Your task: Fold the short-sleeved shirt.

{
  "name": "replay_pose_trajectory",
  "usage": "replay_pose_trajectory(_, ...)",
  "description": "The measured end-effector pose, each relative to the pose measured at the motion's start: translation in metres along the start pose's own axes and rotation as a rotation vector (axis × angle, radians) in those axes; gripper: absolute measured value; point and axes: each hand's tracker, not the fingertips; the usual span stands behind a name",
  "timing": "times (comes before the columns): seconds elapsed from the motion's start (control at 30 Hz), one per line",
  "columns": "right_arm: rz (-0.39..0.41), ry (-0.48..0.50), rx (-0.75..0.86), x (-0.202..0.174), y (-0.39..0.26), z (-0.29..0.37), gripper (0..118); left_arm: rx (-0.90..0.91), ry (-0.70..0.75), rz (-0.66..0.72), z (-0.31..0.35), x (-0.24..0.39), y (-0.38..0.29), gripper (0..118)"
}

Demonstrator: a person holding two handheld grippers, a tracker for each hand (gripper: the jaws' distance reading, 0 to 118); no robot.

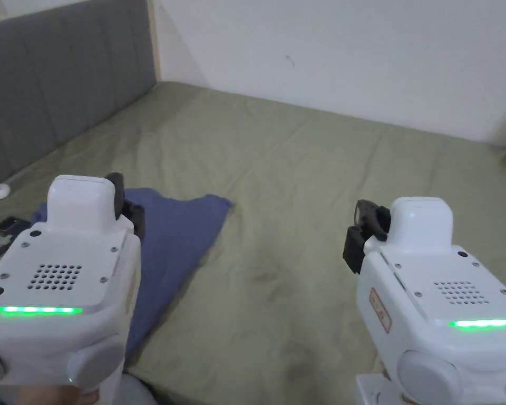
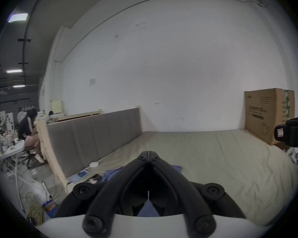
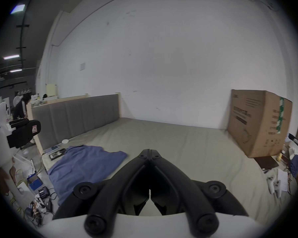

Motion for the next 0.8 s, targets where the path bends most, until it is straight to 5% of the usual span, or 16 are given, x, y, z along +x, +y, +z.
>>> replay_pose_trajectory(0.3,0.017,0.161,-0.015,-0.050,0.000,-0.024,0,-0.019,0.143,0.010,0.018,-0.034,-0.003,0)
replay_pose_trajectory(0.6,0.034,0.191,-0.020,-0.059,0.000,-0.030,0,-0.043,0.175,0.035,0.016,-0.060,-0.014,1)
replay_pose_trajectory(0.63,0.036,0.188,-0.019,-0.059,0.000,-0.031,0,-0.053,0.185,0.041,0.011,-0.062,-0.016,10)
replay_pose_trajectory(0.73,0.039,0.186,-0.019,-0.056,0.003,-0.034,0,-0.127,0.156,0.053,-0.005,-0.051,-0.003,103)
replay_pose_trajectory(0.77,0.044,0.185,-0.020,-0.056,0.003,-0.035,0,-0.148,0.143,0.063,-0.015,-0.052,-0.002,118)
replay_pose_trajectory(0.8,0.047,0.183,-0.020,-0.056,0.003,-0.036,0,-0.140,0.123,0.075,-0.026,-0.059,-0.004,118)
